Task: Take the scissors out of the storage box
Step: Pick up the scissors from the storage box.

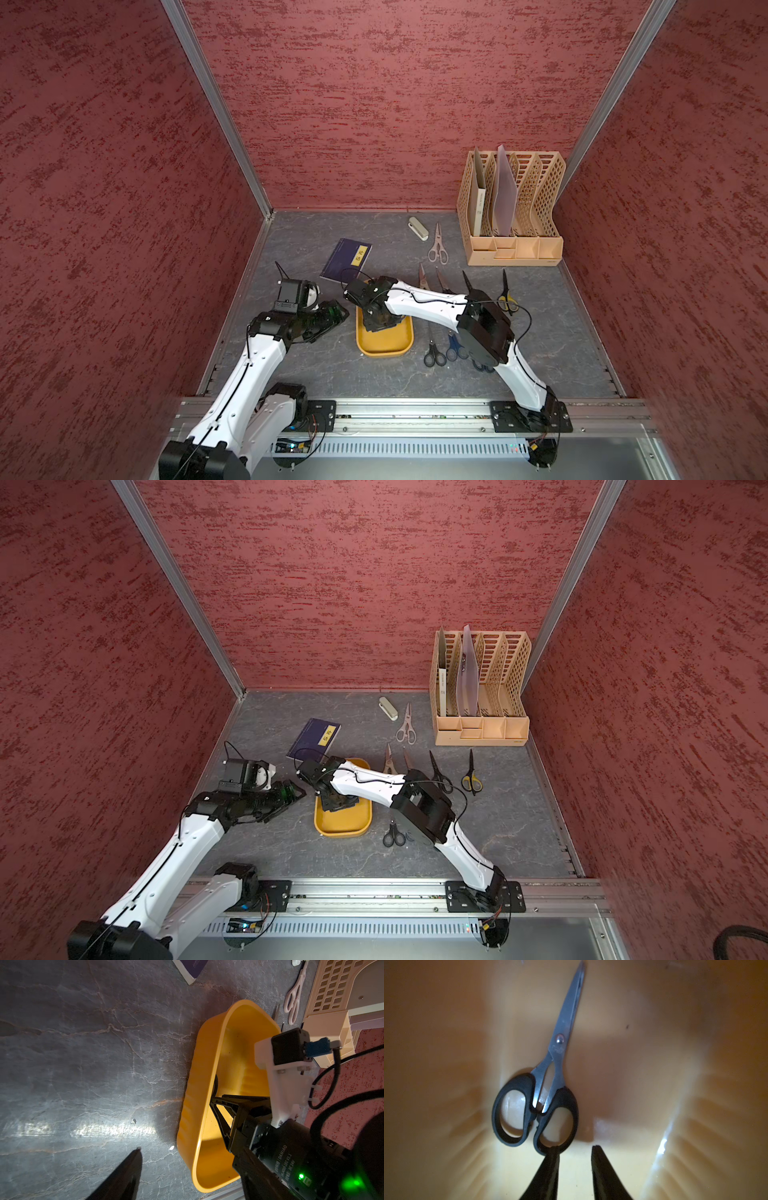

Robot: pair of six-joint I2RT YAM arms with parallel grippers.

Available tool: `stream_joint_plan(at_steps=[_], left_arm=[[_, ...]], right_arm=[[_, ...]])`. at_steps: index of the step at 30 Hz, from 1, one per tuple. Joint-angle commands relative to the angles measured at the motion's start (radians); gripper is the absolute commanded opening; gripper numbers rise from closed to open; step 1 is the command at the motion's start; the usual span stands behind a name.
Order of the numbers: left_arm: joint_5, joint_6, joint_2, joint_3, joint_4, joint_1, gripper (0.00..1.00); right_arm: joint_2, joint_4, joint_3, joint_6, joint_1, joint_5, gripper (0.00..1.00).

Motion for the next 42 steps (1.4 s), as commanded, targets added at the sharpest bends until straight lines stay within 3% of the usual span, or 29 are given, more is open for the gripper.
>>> stream_joint_plan(at_steps=[1, 29, 42], left_arm=[[-0.014, 0.000, -0.016, -0.008, -0.012, -0.009, 0.77], [-0.038, -0.005, -0.020, -0.007, -0.022, -0.038, 0.77], [-0.058, -0.010, -0.020, -0.008, -0.023, -0.054, 0.77]], right_arm=[[0.010, 0.013, 0.016, 0.017, -0.007, 0.036, 0.30], [0.024, 0.090, -0.011, 0.067, -0.038, -0.014, 0.25], [0.044, 0.081, -0.015, 0.026, -0.038, -0.011, 0.04]])
